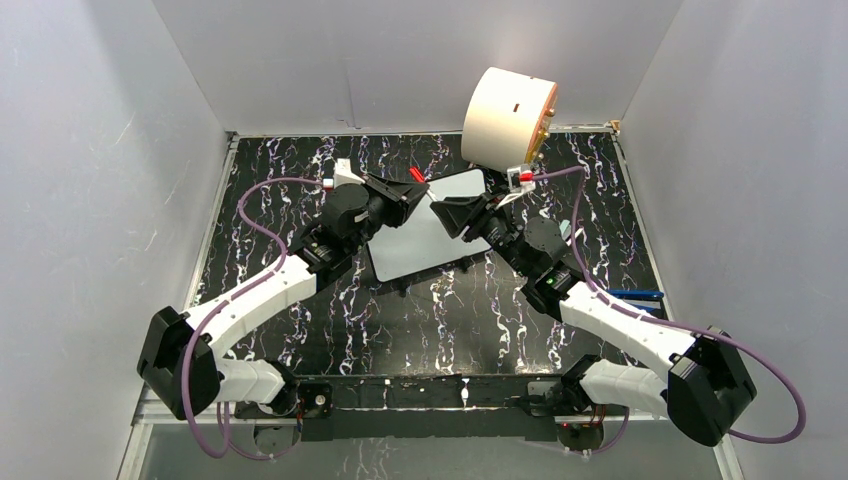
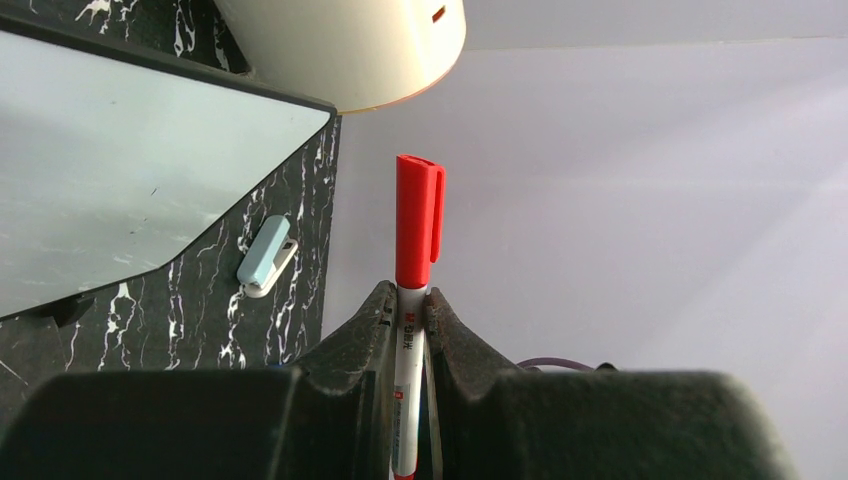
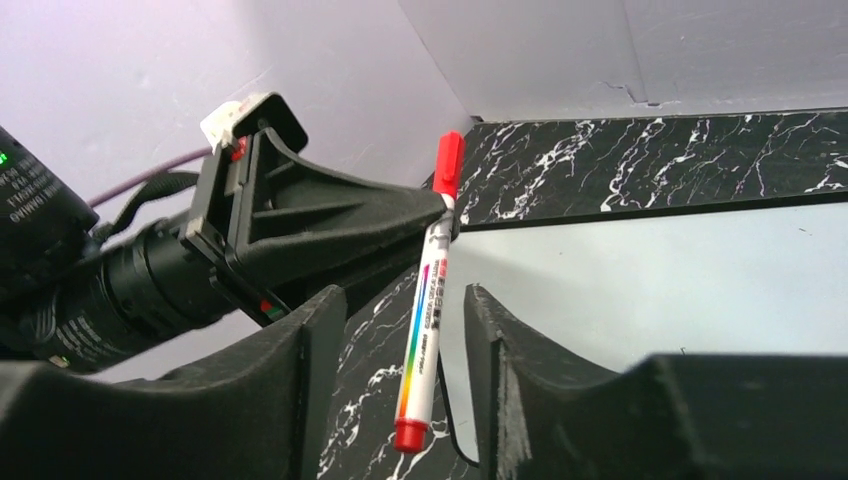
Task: Write a sentence on the whiteboard
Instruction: Open the whiteboard marker at the center of the board.
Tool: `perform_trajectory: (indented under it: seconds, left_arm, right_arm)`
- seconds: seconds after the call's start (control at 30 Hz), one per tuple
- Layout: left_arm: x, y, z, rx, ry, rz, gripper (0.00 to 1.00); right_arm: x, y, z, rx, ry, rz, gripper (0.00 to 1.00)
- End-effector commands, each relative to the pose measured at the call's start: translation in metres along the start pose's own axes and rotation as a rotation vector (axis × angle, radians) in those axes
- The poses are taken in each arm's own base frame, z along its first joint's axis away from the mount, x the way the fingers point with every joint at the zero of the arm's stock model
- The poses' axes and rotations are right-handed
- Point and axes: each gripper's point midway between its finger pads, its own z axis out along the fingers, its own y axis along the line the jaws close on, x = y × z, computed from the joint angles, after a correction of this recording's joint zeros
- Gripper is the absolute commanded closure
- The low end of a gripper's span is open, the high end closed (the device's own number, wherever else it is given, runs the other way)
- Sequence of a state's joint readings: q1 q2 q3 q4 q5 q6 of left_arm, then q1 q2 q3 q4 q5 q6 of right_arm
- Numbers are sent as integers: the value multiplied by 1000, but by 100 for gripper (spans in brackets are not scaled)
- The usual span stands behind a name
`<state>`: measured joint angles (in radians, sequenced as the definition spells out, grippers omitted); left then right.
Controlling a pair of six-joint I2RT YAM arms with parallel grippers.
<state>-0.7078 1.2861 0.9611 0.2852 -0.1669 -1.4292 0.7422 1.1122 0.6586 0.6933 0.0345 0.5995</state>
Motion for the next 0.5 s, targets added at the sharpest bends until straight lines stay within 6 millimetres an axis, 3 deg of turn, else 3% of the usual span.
perform_trajectory:
  seconds: [0.0,0.47]
  left_arm:
    - [-3,-9,-2,44,-34,-30,100]
    - [-2,-10,0,57,-44,-51,100]
  right_arm:
    - [-33,15,4,-28,-124,1,47]
    - [-13,-3,9,45,-82,35,51]
